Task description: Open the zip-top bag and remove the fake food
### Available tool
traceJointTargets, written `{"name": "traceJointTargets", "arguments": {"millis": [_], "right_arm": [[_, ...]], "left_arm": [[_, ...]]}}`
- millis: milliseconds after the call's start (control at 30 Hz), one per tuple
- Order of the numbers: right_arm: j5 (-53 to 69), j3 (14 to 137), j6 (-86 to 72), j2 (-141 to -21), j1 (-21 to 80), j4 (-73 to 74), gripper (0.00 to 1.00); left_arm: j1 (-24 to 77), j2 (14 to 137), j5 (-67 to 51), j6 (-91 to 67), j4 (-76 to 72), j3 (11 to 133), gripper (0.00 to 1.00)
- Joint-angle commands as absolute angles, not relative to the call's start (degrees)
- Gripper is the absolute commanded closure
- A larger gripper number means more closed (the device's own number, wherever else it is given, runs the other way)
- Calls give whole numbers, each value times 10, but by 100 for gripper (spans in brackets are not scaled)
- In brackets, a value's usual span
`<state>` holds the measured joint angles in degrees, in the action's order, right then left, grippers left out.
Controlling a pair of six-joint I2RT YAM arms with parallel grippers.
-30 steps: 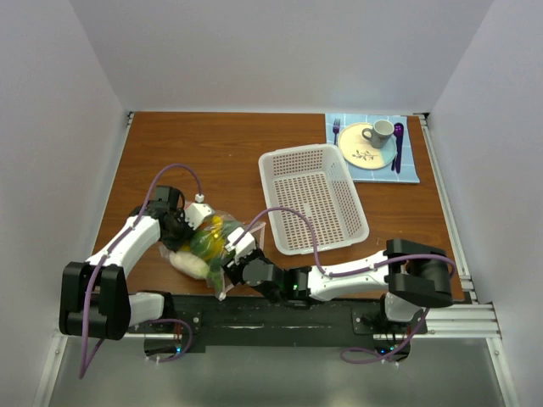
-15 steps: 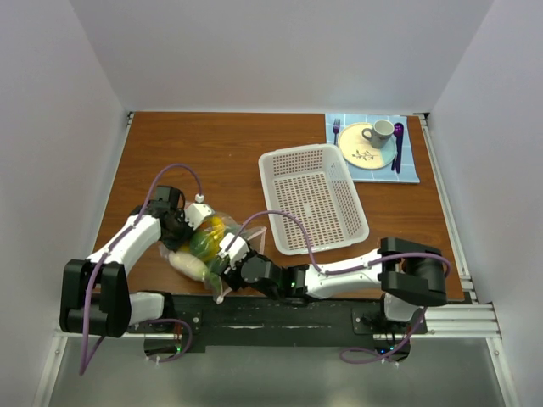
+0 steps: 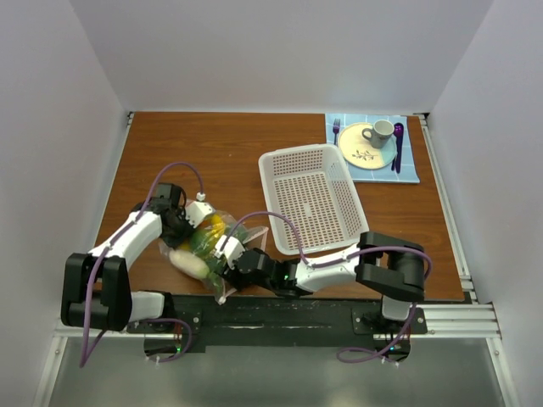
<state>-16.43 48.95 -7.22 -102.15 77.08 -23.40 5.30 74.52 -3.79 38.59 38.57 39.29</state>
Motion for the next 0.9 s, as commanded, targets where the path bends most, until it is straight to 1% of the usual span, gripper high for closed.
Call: {"name": "traceJointTargets", "arguments": {"millis": [0,67,100,200,233,367,433,600,667,700,733,800,833,867], "right_arm": [[-121,512,-70,-1034,759,-229,57],[-105,509,-83,-1036,760,-222,65],[-99,506,-88,-1036,760,-218,73],[-101,484,-105,-1003,760,-213,86],[-105,477,-112,-990,761,-211,87],[-127,444,-144,-905,761,-172,89],[-140,440,-154,-856,762,-124,90],[-154,423,-195,-765,761,-34,92],[-191,412,-220,-715,761,18,93],[-209,408,-228,-697,761,38,96],[-262,404,-236,-677,761,70,97],[-328,398,-261,-624,760,117,97],[-393,398,-270,-610,759,133,98],[-422,409,-295,-591,757,158,99]], "left_arm": [[56,755,-27,393,387,405,100],[56,756,-18,390,384,408,100],[55,757,-15,388,383,410,100],[55,756,-2,386,376,420,100],[55,757,33,383,369,422,100],[54,766,98,384,332,419,100],[54,774,119,383,323,414,100],[53,789,127,366,311,408,100],[53,791,127,361,314,408,100],[53,792,127,357,316,408,100],[52,792,123,354,317,408,100],[52,791,112,349,330,410,100],[50,792,111,348,334,410,100],[49,792,112,347,333,409,100]]}}
